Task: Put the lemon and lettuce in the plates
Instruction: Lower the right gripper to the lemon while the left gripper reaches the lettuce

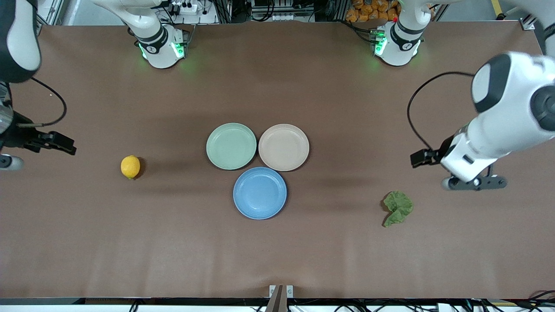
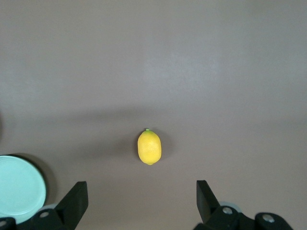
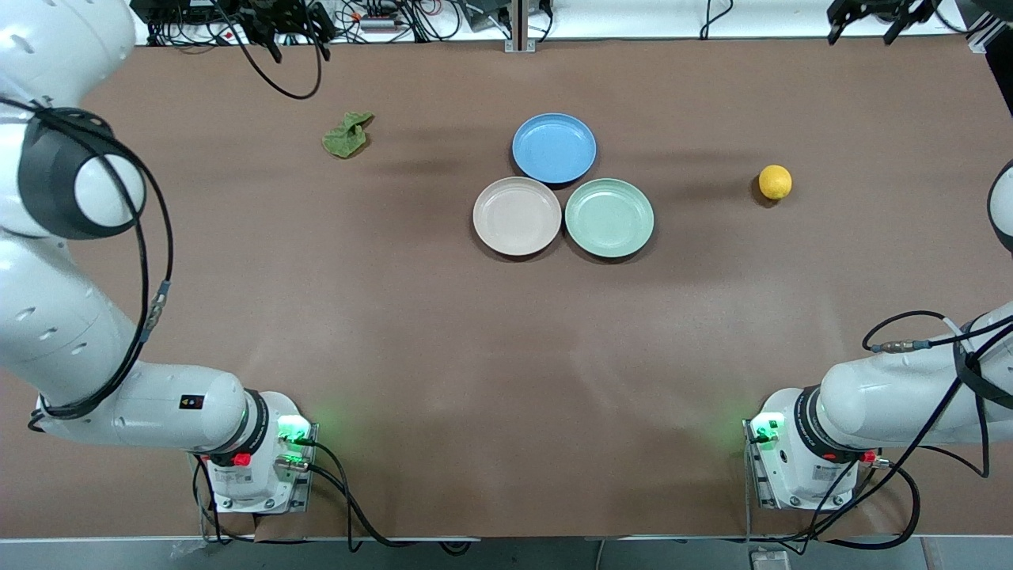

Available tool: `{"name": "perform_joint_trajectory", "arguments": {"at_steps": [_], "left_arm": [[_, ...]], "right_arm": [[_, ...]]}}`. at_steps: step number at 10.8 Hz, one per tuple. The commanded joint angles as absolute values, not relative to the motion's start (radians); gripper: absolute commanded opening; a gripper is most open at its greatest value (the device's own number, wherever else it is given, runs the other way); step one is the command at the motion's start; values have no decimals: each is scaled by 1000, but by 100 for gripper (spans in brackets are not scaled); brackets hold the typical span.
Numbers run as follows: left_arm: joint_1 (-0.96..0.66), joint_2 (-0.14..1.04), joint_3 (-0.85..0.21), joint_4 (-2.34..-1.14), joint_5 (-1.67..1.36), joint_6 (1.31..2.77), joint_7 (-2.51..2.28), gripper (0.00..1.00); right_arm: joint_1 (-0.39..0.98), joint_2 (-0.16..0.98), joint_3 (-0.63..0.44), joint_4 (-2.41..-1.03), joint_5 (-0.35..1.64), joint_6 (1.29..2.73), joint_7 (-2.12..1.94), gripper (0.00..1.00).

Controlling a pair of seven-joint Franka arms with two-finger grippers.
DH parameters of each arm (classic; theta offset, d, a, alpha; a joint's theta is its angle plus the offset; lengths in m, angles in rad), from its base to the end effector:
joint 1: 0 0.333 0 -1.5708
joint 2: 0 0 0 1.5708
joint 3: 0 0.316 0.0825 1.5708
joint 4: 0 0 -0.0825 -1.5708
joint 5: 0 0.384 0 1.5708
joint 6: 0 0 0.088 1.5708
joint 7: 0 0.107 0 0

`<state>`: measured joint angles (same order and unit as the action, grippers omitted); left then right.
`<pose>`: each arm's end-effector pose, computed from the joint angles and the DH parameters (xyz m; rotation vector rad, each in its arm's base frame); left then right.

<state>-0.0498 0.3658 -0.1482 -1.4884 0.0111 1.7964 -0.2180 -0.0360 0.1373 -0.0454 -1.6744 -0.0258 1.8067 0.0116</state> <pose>0.6528 -0.1166 0.4607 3.1096 0.0396 -0.0955 0.6029 -0.0499 0.5159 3.1076 -0.1345 -0.0093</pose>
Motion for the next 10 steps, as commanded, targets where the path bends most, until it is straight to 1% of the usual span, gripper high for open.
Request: {"name": "perform_joint_trajectory", "arguments": {"at_steps": [1,3,6,8,10], "left_arm": [[-49,437,-149,-1453,23,1825,-193,100],[-57,488,-149,-1456,28,1891,-195,100],[-49,557,-149,-1453,55,1931,-193,100],[-54,619,-149,-1450,101,1966,-193,100],[-49,655,-147,-1450,104,1991,-192,100]], "right_arm": [[-58,114,-40,-1813,-11,1912,-5,100],[-58,117,-38,-1929,-9,2053,-6,100],[-60,136,-37,-2100,-6,2267,-74,100],[-58,178,-37,-2160,-6,2371,-78,100],[-61,218,-37,-2216,-6,2469,-127,100]]}}
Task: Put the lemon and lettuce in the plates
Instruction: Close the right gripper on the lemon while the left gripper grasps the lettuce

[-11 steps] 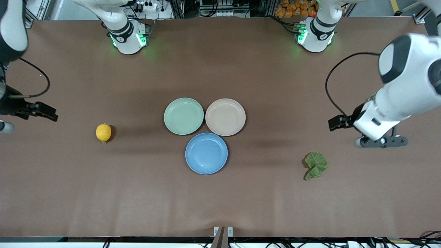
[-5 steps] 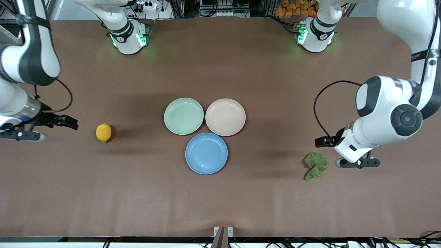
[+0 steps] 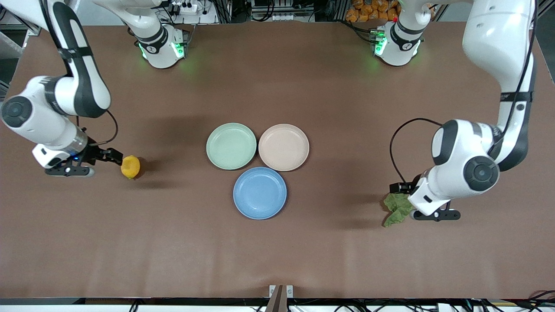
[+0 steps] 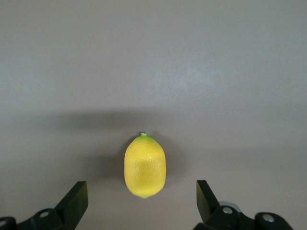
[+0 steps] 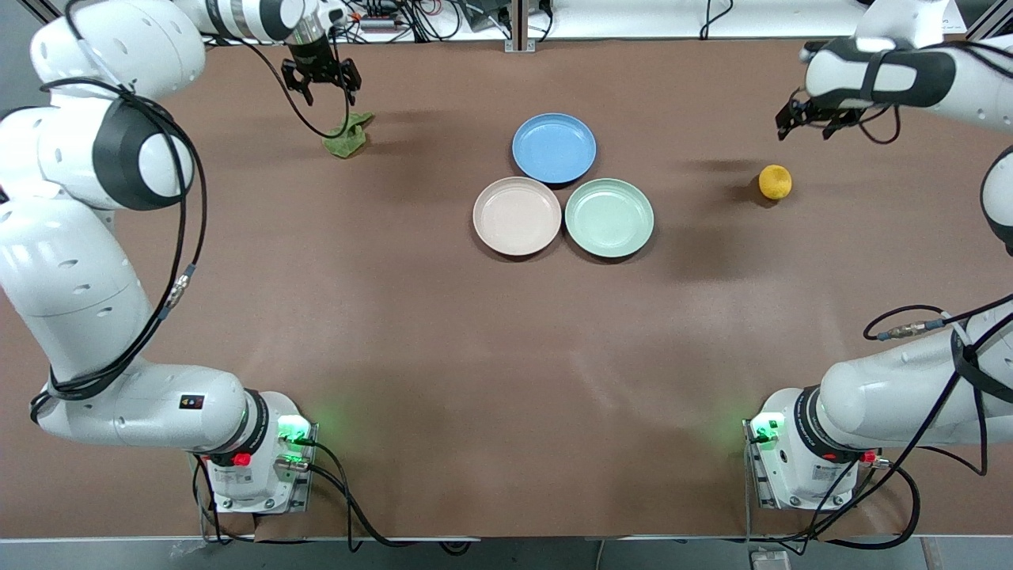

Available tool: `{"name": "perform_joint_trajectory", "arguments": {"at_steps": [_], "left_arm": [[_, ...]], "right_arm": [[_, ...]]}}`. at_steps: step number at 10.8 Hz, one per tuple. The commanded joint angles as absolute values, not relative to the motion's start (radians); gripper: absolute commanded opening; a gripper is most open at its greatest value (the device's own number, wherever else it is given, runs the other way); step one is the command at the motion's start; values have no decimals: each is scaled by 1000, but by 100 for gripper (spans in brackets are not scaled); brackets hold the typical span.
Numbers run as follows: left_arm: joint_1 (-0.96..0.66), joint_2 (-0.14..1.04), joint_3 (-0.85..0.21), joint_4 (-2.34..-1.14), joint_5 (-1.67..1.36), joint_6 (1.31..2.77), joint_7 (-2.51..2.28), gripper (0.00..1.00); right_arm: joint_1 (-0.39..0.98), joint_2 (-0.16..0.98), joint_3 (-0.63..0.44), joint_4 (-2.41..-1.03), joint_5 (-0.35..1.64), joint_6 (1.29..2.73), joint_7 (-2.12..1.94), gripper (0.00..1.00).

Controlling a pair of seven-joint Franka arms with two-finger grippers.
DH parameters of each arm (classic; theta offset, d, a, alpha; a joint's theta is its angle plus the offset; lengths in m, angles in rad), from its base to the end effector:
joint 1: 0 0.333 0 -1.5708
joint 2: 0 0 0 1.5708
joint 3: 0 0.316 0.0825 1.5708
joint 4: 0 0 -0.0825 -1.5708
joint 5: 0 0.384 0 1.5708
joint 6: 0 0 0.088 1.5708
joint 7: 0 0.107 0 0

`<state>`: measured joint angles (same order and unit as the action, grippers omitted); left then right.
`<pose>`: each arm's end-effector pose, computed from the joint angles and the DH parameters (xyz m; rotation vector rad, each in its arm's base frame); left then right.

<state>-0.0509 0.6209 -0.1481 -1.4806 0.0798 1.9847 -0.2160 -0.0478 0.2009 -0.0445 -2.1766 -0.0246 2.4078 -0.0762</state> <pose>0.6892 -0.1168 0.3058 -3.1300 -0.0053 0.1733 0.5580 -0.0516 0.3018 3.1132 0.0046 0.0438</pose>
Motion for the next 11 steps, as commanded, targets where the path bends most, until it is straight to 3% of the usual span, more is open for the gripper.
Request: {"name": "perform_joint_trajectory", "arguments": {"at_steps": [1,10,11], "left_arm": [[-49,666,-144,-1454,104,2014,-192,100],[-51,824,-143,-1450,184,2235,-163,100],[-51,833,-143,-1448,184,2247,-163,100]], "right_arm": [[-67,242,-37,-2220,-6,2486,-133,100],[-67,402,-35,-2273,-5,2740,-124,100],[-66,402,-35,-2273,-5,2738,-123,81]]}}
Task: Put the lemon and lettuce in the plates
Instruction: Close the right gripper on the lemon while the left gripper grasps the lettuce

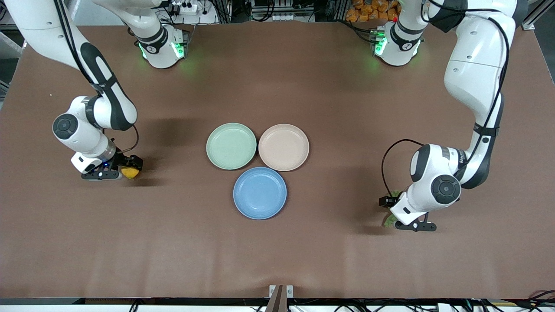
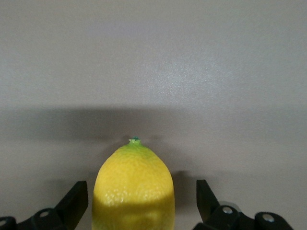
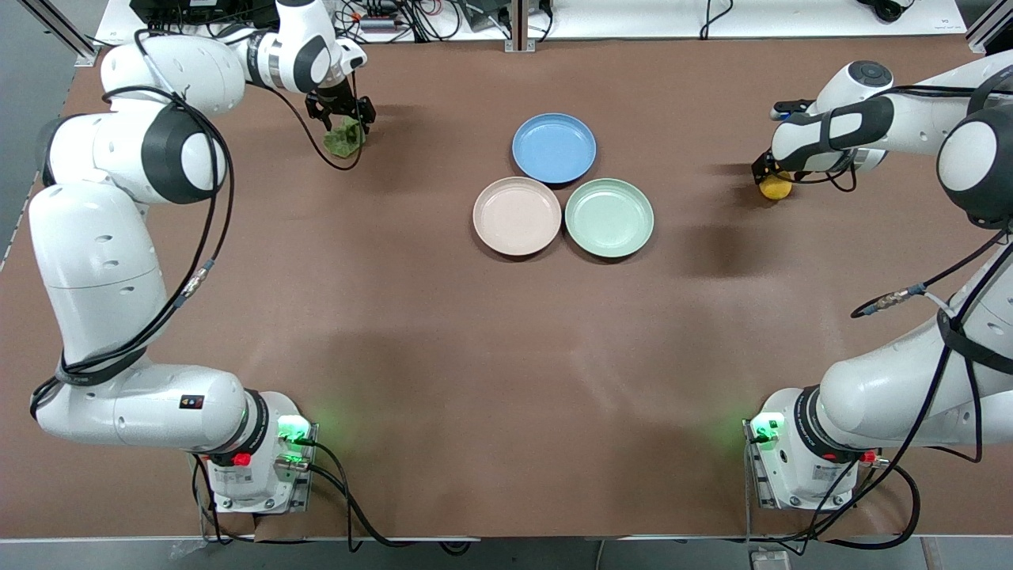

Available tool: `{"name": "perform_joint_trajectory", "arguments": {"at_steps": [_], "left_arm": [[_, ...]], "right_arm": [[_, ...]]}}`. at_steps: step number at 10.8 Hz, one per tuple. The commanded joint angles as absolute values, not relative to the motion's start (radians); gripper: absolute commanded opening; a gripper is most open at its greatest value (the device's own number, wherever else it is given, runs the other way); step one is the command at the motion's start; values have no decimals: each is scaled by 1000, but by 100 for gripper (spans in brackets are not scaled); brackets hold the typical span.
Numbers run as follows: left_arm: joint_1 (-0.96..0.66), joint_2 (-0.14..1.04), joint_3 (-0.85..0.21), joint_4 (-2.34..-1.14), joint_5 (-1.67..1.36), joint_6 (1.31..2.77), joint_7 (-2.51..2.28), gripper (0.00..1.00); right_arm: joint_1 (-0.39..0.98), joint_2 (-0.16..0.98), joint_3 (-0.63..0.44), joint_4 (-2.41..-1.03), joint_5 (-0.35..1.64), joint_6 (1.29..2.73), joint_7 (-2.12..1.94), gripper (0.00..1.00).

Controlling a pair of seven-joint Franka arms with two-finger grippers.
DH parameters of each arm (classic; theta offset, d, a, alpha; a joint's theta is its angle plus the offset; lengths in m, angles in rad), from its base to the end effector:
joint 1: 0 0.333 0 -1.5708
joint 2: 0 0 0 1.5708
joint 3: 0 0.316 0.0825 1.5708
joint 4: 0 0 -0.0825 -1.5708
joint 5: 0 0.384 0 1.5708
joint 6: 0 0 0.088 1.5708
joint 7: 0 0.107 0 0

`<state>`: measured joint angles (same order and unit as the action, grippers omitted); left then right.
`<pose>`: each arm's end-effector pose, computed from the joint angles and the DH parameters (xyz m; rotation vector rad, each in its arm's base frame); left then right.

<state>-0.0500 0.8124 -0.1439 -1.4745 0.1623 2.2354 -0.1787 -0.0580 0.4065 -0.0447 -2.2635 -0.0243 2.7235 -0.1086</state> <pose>0.7040 -0.1158 0.1935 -3.1112 0.1181 0.0572 0.5395 -0.0554 0.1841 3.1067 0.0496 0.0784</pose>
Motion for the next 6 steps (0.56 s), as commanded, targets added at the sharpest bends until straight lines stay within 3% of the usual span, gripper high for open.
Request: {"name": "perform_joint_trajectory", "arguments": {"at_steps": [1,2,3,4,5,6], "left_arm": [[-51,845,-143,-1448,184,2261,-160,100],[-51,853,-134,-1448,184,2269,-135,100],[-51,857,-123,-1448,183,2270,-120,100],[-51,861,-123,-1448,183,2270,-118,70],[-51,859,-121,-1448,183,2272,-123,18],[-51,858,-121,-1448,183,2272,-130,0]], "right_arm": [[-66,402,-35,-2273,-5,2735,-123,53],[-64,400,-34,-2270,-5,2726,-114,25],[-64,399,-25,-2266,-5,2724,-62,6],[-64,396,0,-2254,-5,2714,-17,1],[-64,387,24,-2226,-5,2671,30,0],[-63,373,44,-2179,-6,2580,64,0]]}}
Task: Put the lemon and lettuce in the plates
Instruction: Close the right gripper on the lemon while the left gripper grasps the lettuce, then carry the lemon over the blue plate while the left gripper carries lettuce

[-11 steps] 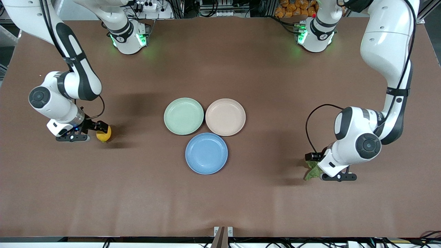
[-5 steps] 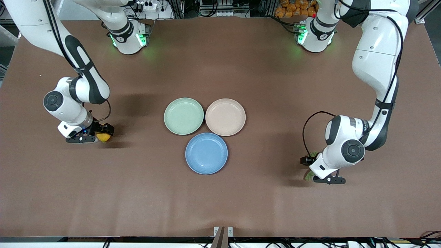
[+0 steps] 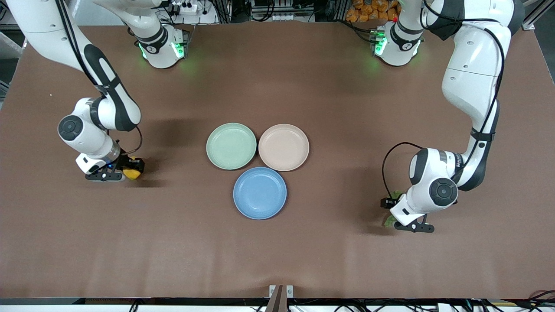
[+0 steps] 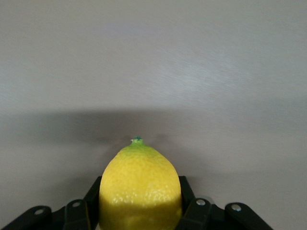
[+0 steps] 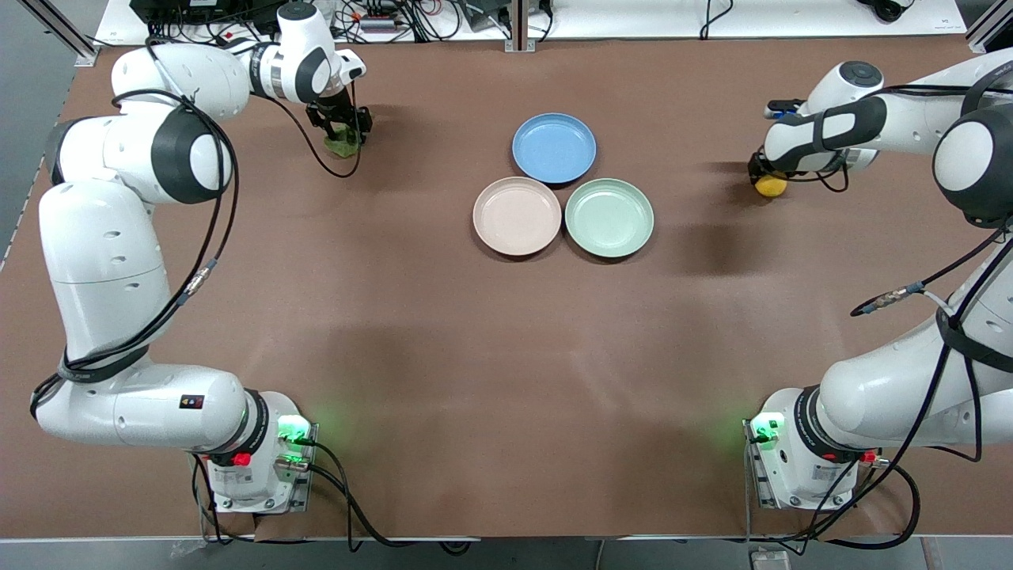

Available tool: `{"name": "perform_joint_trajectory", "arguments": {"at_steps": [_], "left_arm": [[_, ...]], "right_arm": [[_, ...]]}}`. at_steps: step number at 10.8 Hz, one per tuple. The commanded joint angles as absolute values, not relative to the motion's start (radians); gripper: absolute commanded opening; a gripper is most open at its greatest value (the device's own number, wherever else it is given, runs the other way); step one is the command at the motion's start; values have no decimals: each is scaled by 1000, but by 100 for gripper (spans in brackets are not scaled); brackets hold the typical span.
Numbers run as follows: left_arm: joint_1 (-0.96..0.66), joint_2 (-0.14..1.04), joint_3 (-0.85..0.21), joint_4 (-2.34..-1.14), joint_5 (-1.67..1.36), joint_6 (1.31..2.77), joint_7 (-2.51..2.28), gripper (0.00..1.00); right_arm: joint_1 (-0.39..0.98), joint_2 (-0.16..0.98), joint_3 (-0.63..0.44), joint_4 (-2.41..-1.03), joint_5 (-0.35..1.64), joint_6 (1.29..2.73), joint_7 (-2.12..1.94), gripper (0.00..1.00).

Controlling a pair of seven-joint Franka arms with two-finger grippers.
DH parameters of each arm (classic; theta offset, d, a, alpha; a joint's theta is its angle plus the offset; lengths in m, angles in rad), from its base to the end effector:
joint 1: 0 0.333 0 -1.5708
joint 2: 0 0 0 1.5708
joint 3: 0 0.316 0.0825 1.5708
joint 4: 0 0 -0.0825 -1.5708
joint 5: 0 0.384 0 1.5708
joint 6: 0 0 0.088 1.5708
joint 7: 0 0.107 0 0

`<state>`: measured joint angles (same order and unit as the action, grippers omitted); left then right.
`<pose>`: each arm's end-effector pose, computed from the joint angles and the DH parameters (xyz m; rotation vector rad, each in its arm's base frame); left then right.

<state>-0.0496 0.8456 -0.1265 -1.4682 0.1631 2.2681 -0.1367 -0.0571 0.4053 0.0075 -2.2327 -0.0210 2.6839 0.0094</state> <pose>0.7059 -0.1060 0.1743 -3.1038 0.1650 0.0502 0.5502 -0.0266 0.1915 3.1324 -0.0643 0.0717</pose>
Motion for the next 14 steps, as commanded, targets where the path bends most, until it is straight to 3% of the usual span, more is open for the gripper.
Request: {"name": "perform_joint_trajectory", "arguments": {"at_steps": [1,4,7,14], "left_arm": [[-51,853,-121,-1448,183,2272,-129,0],[-52,836,-120,-1448,186,2270,-130,0],[-49,777,-126,-1466,184,2263,-150,0],[-48,464,-188,-1834,172,2252,-274,0]], "right_arm": [[-63,368,81,-2127,-6,2489,69,0],[-48,373,214,-2004,-6,2428,211,0],[12,393,281,-1919,-5,2405,308,0],[276,711,281,-1533,-41,2422,609,0]]}}
